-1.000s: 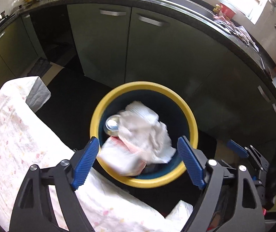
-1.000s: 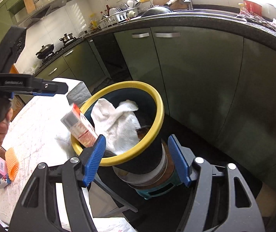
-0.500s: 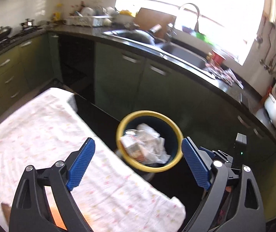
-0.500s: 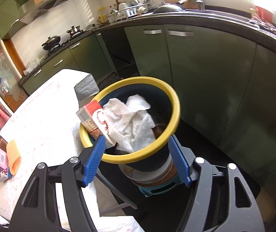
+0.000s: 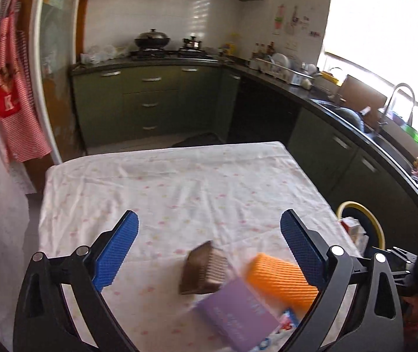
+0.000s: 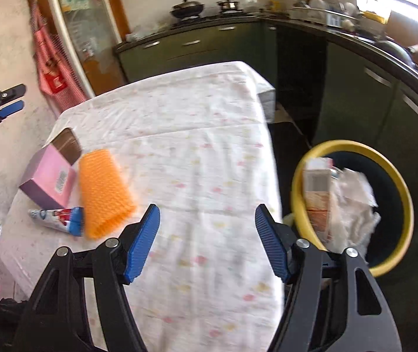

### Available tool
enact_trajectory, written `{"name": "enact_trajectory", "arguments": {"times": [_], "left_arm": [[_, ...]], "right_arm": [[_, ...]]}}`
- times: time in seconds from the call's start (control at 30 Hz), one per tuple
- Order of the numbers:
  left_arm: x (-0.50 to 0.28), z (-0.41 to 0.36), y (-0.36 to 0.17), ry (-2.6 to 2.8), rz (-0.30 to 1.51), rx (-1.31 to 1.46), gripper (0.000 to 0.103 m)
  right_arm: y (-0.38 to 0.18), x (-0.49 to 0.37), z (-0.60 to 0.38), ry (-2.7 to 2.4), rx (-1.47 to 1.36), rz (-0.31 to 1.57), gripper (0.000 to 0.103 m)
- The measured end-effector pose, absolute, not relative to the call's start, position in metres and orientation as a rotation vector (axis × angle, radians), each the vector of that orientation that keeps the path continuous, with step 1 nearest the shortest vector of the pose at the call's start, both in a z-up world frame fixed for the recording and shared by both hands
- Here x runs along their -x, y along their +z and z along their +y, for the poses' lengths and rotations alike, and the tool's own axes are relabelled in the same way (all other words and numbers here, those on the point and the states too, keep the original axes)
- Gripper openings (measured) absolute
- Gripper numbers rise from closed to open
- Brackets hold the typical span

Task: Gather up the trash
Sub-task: 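Grasp the orange foam mesh sleeve with the right tool and lift it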

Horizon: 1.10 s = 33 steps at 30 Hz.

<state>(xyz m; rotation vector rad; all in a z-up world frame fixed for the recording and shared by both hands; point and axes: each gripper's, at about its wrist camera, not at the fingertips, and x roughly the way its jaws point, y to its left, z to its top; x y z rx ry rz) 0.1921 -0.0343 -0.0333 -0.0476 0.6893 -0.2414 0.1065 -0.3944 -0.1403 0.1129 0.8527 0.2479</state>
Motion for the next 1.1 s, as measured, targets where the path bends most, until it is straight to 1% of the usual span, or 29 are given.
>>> {"name": "enact_trajectory", "arguments": {"times": [0.17,0.3,0.47,0.67,0.7,0.73,0.77,0.8,0.83,0.9,1.1], "left_arm": [[-0.201,0.036,-0.071,-0.080,0.703,0.100,0.097],[-0.208,0.069,-0.102,-0.055,0.732,0.171,0.097],[-0.213,0.086,-0.134,-0.043,0.728,0.212,0.097],[-0.211,0.079,-0.136,-0.107,0.698,0.225,0.097],[-0.211,0.077,-0.135,-0.115,0.693,0.224,0.097],[-0.210,0.075,-0.136,-0.121,0.690,0.222,0.097],[-0.210,0.073,-0.134,-0.123,0.690,0.219,0.097],[-0.210,0.072,-0.135,-0.125,0.689,0.217,0.097],[-0.210,0.071,-0.135,-0.129,0.688,0.217,0.097],[-0.210,0.070,-0.136,-0.130,0.690,0.215,0.097],[-0.207,0.067,-0.136,-0.140,0.676,0.211,0.097]], "right_arm": [[-0.125,-0.115,-0.310,0.419,-0.010,0.838,0.064],[-0.129,-0.128,-0.271,0.430,0.095,0.859,0.064],[-0.151,-0.160,-0.257,0.454,0.154,0.945,0.064],[-0.166,-0.173,-0.255,0.482,0.153,1.001,0.064],[-0.167,-0.173,-0.253,0.491,0.150,1.006,0.062],[-0.167,-0.172,-0.253,0.500,0.141,1.006,0.047],[-0.165,-0.172,-0.253,0.505,0.128,1.001,0.039],[-0.162,-0.170,-0.254,0.499,0.120,0.987,0.022],[-0.159,-0.167,-0.255,0.494,0.122,0.972,0.016],[-0.151,-0.162,-0.257,0.487,0.113,0.945,0.013],[-0.122,-0.145,-0.279,0.454,0.062,0.873,0.013]]}}
